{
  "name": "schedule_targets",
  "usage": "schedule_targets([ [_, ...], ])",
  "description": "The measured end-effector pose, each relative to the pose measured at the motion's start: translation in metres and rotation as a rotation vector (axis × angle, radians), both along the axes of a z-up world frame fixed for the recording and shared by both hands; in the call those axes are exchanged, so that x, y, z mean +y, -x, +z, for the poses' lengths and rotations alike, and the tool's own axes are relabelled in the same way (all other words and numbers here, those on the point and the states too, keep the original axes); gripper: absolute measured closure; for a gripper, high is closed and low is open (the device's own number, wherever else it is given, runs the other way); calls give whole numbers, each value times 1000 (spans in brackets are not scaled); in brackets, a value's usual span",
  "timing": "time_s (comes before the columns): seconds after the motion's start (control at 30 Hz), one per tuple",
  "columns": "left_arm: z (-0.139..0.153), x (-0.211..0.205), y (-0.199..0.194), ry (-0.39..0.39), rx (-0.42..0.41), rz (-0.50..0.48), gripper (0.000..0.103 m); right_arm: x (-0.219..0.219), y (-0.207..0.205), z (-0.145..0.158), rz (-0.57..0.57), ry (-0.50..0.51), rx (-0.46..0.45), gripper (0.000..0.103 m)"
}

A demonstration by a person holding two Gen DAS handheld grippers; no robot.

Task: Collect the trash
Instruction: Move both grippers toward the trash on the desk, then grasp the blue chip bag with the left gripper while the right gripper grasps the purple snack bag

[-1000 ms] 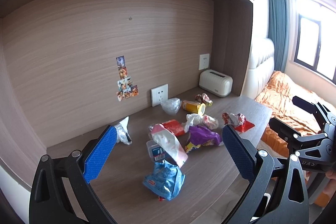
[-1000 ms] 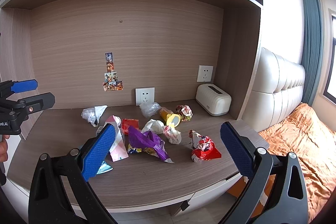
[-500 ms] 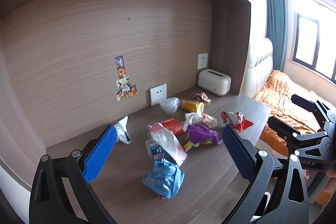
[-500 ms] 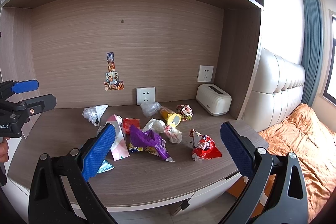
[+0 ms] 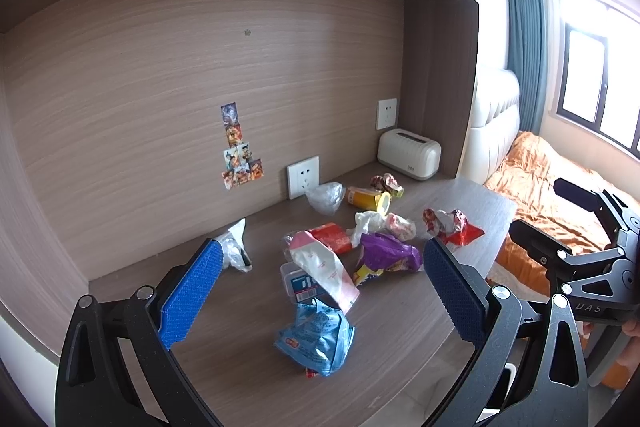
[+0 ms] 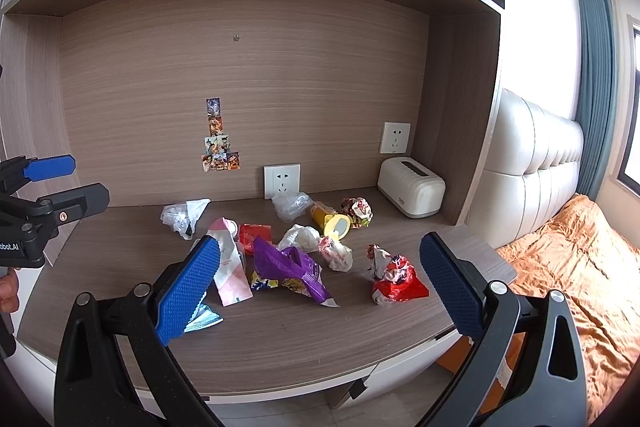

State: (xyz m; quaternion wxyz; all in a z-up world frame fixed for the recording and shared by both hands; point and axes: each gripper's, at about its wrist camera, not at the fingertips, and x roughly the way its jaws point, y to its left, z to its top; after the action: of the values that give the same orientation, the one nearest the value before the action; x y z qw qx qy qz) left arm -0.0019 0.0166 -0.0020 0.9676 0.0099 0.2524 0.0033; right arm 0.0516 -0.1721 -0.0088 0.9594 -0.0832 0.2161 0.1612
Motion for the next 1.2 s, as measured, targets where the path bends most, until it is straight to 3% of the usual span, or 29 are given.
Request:
schedule_targets([
  [0.73, -12, 11, -2, -8, 25, -16, 5, 12, -2, -3, 4, 1, 32, 3],
  [1.2, -74, 30, -25, 41, 144, -92, 5, 41, -27, -41, 29, 93, 96, 3],
])
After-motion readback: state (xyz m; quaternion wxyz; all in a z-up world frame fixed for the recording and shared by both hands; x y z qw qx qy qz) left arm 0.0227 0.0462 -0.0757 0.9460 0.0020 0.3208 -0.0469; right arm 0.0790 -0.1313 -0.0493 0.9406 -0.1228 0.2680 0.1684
